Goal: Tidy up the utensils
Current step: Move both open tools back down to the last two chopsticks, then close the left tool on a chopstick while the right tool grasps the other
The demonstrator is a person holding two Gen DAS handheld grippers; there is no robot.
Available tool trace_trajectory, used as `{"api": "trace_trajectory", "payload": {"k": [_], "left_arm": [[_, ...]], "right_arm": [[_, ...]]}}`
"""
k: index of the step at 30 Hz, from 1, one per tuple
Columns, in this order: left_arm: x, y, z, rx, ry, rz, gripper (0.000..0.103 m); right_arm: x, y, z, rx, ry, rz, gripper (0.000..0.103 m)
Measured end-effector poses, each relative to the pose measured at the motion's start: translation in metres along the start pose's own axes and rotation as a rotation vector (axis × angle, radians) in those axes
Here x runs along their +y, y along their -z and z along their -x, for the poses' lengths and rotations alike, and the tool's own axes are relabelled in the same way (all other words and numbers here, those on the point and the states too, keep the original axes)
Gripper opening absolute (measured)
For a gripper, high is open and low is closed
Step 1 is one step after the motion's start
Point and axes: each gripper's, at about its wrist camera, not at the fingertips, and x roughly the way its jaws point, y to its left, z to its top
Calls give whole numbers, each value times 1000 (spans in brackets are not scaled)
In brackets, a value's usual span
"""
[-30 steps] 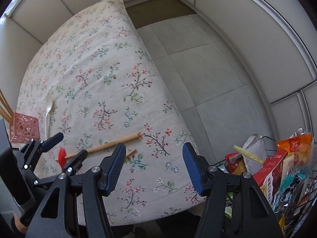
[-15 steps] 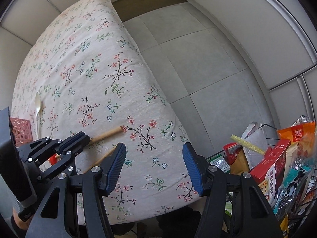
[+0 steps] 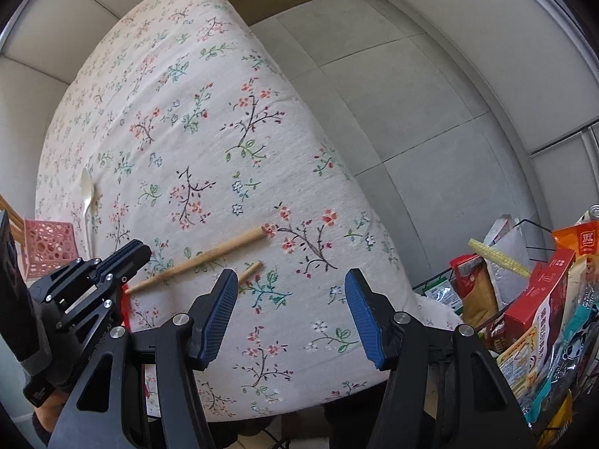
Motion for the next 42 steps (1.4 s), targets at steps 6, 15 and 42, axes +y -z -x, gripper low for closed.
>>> {"api": "trace_trajectory", "payload": {"k": [6, 15, 42], "left_arm": [[-34, -5, -20, 62, 46, -115, 18], [-3, 5, -7, 77, 16, 46, 7], [2, -11, -10, 37, -83, 55, 8]], "right_arm": [[-12, -4, -2, 9, 1, -17, 62], [-7, -4, -4, 17, -19, 8, 62], [2, -4, -22, 98, -65, -8, 63]]}}
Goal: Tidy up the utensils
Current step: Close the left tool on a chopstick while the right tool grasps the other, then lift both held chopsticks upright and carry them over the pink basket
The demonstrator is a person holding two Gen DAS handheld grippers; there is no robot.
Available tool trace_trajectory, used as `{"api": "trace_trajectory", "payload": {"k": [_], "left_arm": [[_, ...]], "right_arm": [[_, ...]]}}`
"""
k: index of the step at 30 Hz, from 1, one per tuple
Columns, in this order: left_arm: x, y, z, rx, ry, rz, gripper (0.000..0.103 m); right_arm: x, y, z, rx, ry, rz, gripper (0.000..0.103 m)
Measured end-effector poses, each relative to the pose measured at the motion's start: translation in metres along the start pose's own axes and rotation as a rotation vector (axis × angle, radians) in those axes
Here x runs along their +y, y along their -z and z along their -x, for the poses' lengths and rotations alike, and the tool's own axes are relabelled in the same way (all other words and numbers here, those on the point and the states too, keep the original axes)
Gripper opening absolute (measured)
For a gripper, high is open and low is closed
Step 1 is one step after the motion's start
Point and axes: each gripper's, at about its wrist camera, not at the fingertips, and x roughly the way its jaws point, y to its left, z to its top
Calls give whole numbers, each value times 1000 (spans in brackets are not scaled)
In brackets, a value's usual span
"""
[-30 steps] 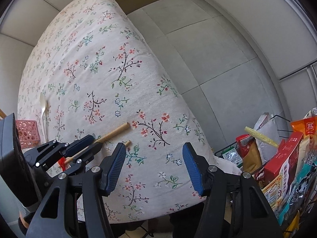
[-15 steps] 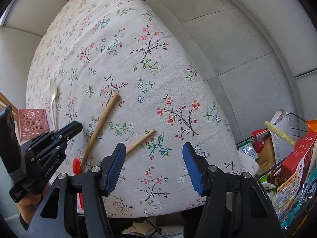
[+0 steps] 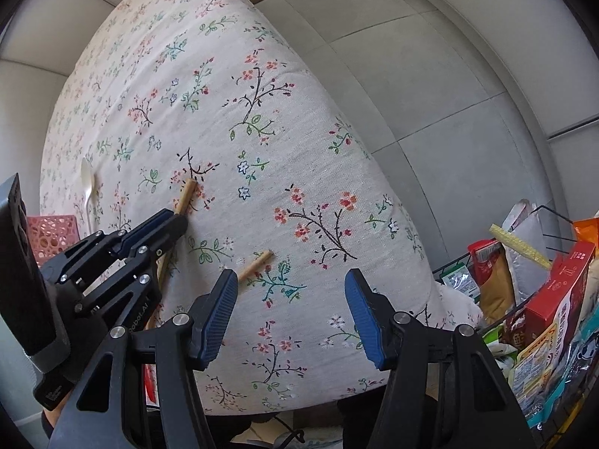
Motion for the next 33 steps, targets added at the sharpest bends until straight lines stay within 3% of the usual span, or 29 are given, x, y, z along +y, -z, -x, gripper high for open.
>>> {"api": "trace_trajectory", "payload": {"k": [7, 11, 12, 16, 21, 25, 33], "left_arm": [[44, 7, 34, -100, -49, 87, 7], [60, 20, 59, -153, -44, 135, 7], [54, 19, 62, -166, -39, 147, 7], [71, 30, 85, -212, -21, 204, 7], [80, 36, 98, -255, -24, 261, 7], [89, 46, 110, -288, -28, 289, 7], [95, 56, 138, -386, -46, 328, 7]], "right_arm": [[21, 4, -23, 81, -67, -1, 62], [39, 7, -43, 126, -62, -3, 54], [45, 8, -41, 97, -35, 13, 48], [67, 12, -44, 38, 63, 68, 44], [81, 9, -46, -12, 128, 85, 31], [89, -3, -45, -40, 155, 90, 13], [95, -29, -42, -82, 98, 118, 5]]}}
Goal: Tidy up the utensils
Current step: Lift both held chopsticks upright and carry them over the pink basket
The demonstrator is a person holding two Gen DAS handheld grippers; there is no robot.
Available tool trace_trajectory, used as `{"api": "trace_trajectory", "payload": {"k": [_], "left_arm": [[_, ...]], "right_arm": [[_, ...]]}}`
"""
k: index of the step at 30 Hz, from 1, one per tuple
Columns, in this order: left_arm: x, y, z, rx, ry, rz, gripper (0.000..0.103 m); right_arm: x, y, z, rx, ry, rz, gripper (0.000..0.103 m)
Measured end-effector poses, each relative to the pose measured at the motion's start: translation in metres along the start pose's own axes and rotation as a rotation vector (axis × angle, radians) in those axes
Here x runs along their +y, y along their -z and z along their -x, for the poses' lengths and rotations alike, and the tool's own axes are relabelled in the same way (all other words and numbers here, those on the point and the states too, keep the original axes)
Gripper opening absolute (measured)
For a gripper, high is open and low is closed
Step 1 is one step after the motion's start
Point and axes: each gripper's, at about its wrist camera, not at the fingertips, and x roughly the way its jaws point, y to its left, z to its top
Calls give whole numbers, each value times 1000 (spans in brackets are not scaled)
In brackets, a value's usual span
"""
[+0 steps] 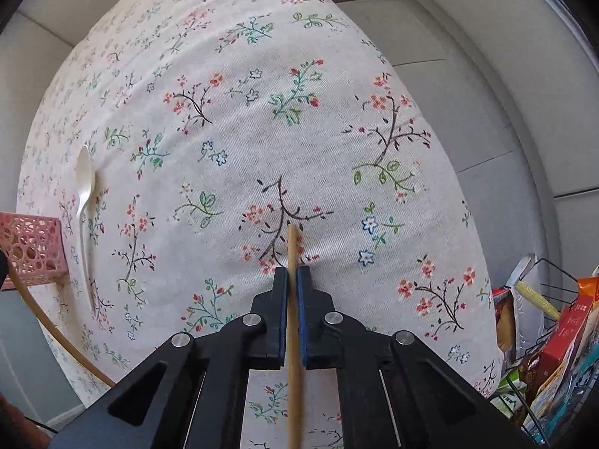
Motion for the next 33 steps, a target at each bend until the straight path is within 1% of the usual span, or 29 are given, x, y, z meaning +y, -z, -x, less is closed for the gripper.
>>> {"api": "trace_trajectory", "payload": {"k": [3, 6, 7, 9, 12, 14, 18, 19, 23, 27, 30, 33], "left_arm": [[4, -1, 22, -64, 4, 23, 7], [8, -2, 50, -142, -4, 34, 7], [10, -2, 60, -172, -8, 38, 7], [14, -2, 80, -232, -21, 43, 7], [21, -1, 110, -322, -36, 62, 7], [26, 1, 129, -388, -58, 77, 7], [37, 4, 165, -523, -109, 109, 7], [40, 6, 174, -561, -123, 118, 7], [46, 10, 196, -692, -196, 129, 7], [50, 6, 200, -749, -259, 120, 7], [57, 4, 192, -761, -310, 113, 7], [68, 1, 177, -758, -345, 109, 7]], "right_arm": [[1, -12, 13, -37, -34, 4, 5], [7, -20, 39, -121, -62, 28, 5], [9, -16, 47, -150, -77, 37, 5], [24, -16, 65, -216, -96, 59, 5], [28, 0, 96, -318, -129, 91, 5], [21, 20, 119, -387, -165, 104, 5], [35, 33, 152, -517, -249, 124, 5], [46, 37, 157, -553, -262, 133, 5], [69, 46, 194, -694, -306, 191, 5], [93, 49, 222, -801, -342, 236, 5], [110, 46, 235, -842, -386, 254, 5], [124, 44, 242, -879, -441, 260, 5]]}}
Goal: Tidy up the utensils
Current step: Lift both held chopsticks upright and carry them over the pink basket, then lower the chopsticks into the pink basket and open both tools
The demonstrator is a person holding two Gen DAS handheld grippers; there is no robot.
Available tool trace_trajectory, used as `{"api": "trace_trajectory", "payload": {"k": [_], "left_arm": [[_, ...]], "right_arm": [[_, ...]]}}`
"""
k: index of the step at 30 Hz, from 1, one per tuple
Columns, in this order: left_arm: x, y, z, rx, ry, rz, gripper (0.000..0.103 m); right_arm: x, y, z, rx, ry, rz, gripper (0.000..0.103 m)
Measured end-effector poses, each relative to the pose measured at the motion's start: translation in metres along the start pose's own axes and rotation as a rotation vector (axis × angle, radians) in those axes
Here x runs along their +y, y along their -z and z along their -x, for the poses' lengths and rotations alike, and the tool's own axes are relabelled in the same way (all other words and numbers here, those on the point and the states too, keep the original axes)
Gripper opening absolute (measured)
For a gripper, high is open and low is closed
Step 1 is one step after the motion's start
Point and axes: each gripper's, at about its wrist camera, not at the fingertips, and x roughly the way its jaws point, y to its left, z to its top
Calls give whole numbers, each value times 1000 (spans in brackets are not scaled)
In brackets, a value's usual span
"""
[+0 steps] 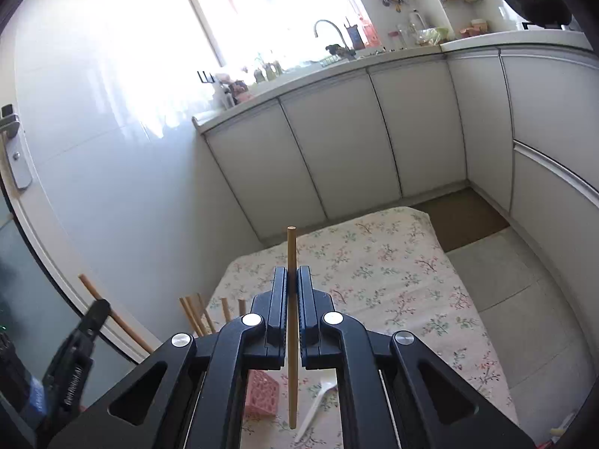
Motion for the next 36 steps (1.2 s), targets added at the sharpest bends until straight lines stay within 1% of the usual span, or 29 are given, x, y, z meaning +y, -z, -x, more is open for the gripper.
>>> {"api": "trace_trajectory", "payload": {"k": [3, 5, 8, 14, 20, 23, 27, 30, 32, 34, 35, 36], "left_arm": [[5, 10, -13, 11, -21, -21, 7], [7, 16, -21, 16, -29, -35, 7], [8, 25, -33, 33, -35, -62, 7], [19, 42, -58, 99, -43, -64, 7], [25, 56, -78, 171, -20, -42, 7], [26, 60, -81, 199, -12, -38, 8], [29, 63, -82, 226, 1, -16, 8], [34, 62, -81, 239, 8, 11, 8], [37, 60, -81, 252, 20, 30, 12], [39, 57, -80, 262, 25, 49, 22], [40, 56, -78, 264, 27, 58, 25], [41, 54, -76, 269, 28, 67, 33]], "right_arm": [[9, 1, -3, -45, -46, 1, 5], [15, 1, -7, -58, -79, -4, 5], [24, 1, -18, -60, -132, -6, 5], [49, 17, -54, -58, -188, 55, 5], [69, 39, -85, -39, -159, 169, 5], [73, 49, -94, -29, -152, 197, 5], [72, 58, -104, -5, -144, 199, 5], [66, 58, -108, 16, -150, 178, 6], [63, 56, -108, 31, -165, 154, 7], [60, 53, -106, 47, -180, 131, 11], [58, 50, -103, 50, -185, 119, 16], [56, 48, -100, 51, -192, 106, 23]]}}
